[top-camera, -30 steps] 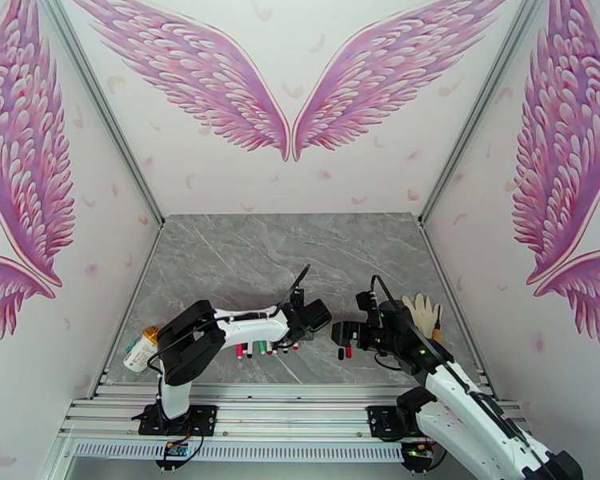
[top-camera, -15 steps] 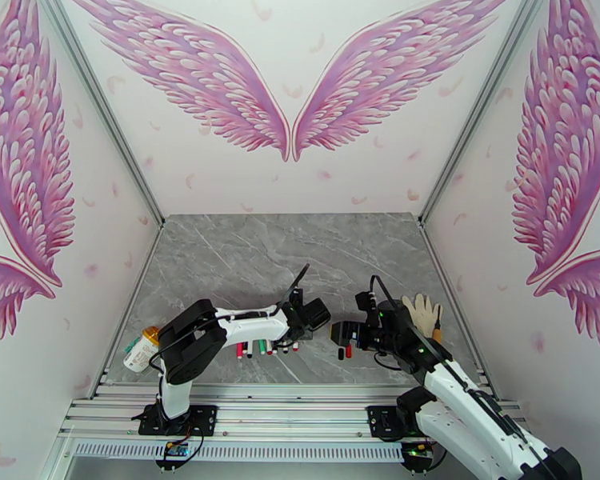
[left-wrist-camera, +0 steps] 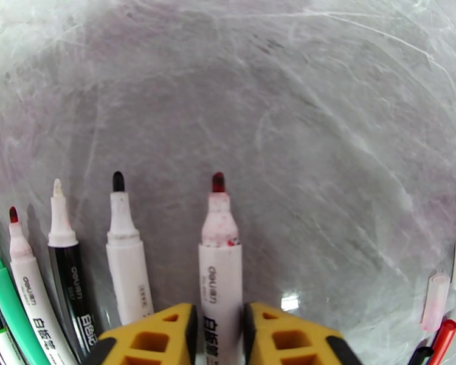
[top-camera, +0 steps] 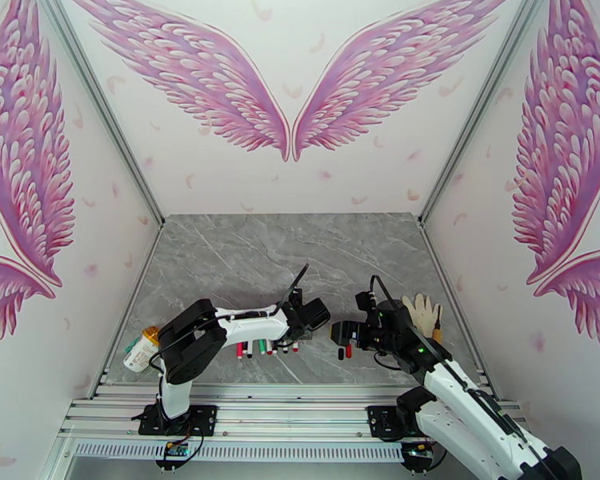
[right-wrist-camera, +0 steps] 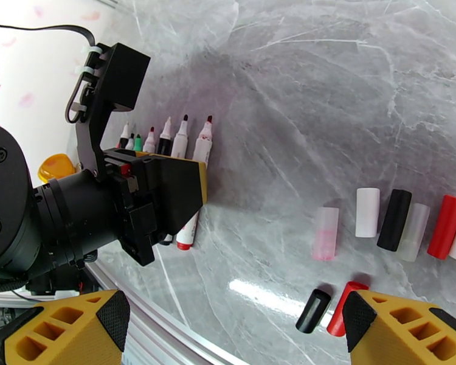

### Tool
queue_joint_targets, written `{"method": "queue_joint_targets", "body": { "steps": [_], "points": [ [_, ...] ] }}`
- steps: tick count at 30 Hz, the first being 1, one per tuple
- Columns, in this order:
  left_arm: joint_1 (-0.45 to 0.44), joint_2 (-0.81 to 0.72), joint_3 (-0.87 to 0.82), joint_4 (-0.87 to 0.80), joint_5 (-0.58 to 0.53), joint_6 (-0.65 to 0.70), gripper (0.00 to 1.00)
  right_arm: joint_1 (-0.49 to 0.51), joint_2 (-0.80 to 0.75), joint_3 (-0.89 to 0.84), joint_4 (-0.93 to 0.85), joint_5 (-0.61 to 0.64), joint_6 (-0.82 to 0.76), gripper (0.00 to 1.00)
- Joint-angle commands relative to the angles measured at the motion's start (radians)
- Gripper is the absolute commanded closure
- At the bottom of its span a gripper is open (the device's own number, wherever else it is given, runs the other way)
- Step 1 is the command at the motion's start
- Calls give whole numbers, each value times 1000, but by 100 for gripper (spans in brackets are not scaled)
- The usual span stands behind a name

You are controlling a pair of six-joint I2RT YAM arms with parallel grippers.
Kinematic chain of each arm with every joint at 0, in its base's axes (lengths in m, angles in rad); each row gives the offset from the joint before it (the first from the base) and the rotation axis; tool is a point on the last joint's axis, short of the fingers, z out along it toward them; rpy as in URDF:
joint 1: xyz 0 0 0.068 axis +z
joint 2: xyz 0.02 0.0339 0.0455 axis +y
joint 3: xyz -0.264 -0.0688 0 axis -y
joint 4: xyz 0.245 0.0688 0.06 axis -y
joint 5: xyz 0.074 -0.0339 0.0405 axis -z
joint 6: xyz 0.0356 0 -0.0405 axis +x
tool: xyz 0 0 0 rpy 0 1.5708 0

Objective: Open the pen caps

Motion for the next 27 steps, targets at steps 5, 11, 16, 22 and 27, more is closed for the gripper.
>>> {"method": "queue_joint_targets", "body": {
  "steps": [5,11,16,22,27],
  "points": [
    [4,0,23,-36,-9,-10,76,10,-26,-22,8,19,3,1],
    [3,-6,18,-45,-10,-10,78,10,-21,-26,15,22,3,1],
    [1,-13,12,-55,-22,-14,78,10,-6,-23,25,17,4,1],
    [3,-23,21,-56,-29,-10,75,10,-2,-23,27,15,6,1],
    [3,-32,29,-62,-36,-6,71,11,-2,-18,26,16,5,1]
  ]
}}
